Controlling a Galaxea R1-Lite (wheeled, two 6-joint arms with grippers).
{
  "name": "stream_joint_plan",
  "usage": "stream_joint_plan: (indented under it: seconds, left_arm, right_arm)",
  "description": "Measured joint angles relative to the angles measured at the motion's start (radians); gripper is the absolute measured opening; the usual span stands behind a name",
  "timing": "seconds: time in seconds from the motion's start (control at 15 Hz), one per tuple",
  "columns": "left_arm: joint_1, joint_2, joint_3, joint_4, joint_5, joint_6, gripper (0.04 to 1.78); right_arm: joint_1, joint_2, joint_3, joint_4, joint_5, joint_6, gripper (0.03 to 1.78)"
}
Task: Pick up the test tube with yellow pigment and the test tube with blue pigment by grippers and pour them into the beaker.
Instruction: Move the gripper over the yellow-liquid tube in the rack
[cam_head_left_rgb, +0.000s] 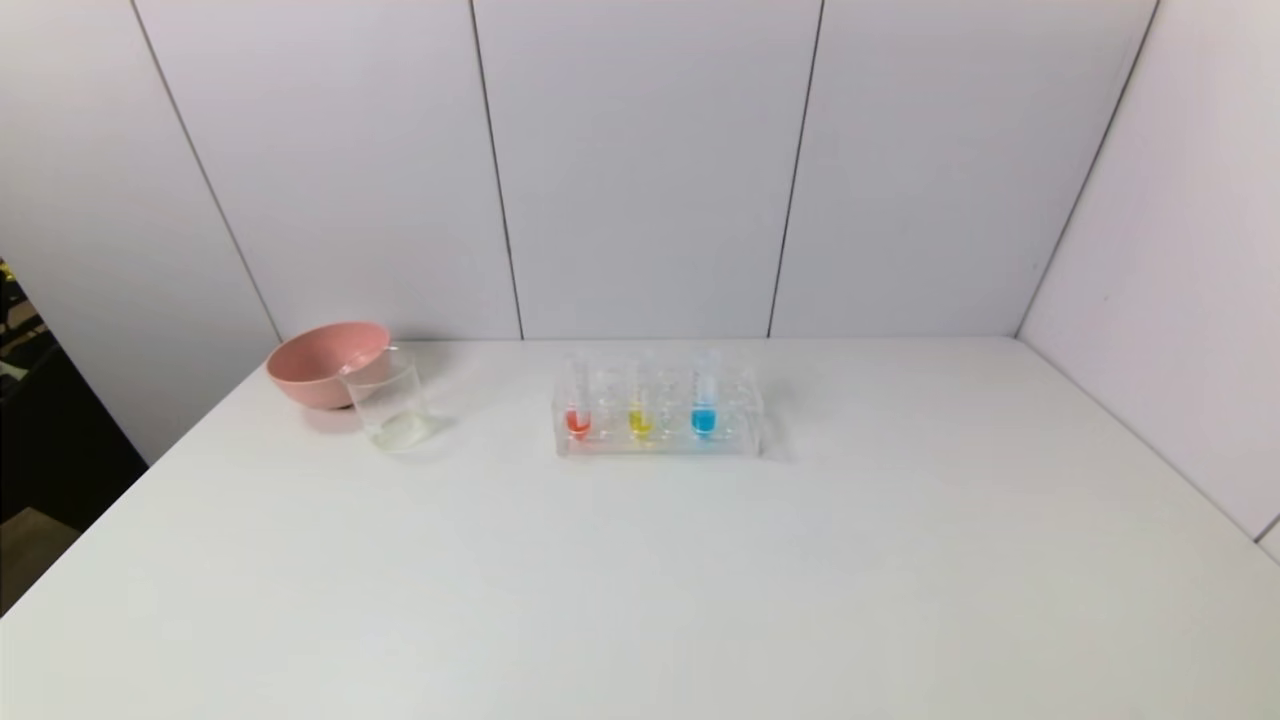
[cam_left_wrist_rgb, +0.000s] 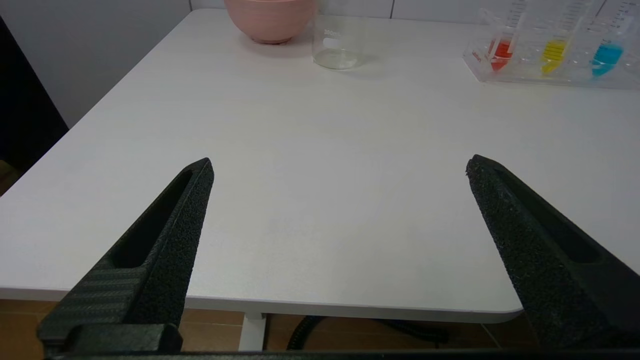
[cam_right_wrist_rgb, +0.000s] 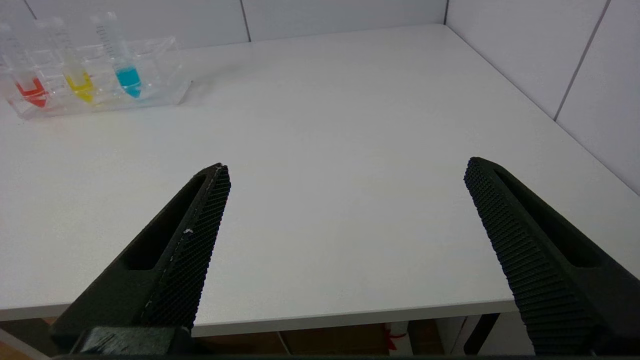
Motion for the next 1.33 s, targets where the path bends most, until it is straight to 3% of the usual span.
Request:
stream_joint_plan:
  seconds: [0.8,1.33]
  left_arm:
    - [-0.003,0.000,-0.002,0.001,0.005,0.010,1.76]
    - [-0.002,0.141,-0.270,0.054,-0.069,0.006,1.76]
  right_arm:
    - [0.000,0.000,0.000,0.000,0.000,0.000,1.71]
    - [0.000,0.000,0.000,0.000,0.000,0.000,1.71]
